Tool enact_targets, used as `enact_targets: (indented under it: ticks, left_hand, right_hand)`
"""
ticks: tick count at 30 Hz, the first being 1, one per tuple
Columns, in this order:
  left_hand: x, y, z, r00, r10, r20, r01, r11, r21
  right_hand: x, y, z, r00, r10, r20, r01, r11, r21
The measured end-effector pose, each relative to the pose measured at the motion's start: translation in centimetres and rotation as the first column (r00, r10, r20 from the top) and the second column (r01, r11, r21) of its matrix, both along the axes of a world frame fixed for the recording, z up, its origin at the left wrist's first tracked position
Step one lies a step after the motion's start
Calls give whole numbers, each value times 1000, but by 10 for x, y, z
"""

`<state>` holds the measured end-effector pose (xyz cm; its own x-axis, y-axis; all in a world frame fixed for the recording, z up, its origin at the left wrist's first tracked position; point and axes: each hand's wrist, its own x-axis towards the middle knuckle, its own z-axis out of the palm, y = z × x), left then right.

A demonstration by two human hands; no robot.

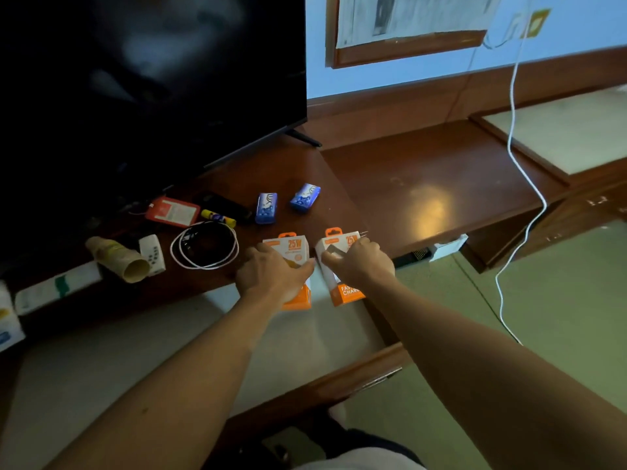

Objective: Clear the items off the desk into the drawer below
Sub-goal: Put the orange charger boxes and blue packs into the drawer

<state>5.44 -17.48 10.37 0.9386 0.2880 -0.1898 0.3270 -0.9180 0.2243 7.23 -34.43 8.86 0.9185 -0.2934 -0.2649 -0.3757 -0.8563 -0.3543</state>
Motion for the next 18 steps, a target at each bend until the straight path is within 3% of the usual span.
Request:
enact_targets:
  ticks: [12, 18]
  left_hand:
    - [-64, -3, -90, 966, 35, -256, -36, 999, 0]
    - [-68, 5, -116, 949, 20, -315, -51, 995, -91]
  right_hand:
    - [-63, 6, -79, 981, 58, -185, -67, 997, -42]
    - [-71, 11, -104, 959, 184, -217, -210, 972, -103]
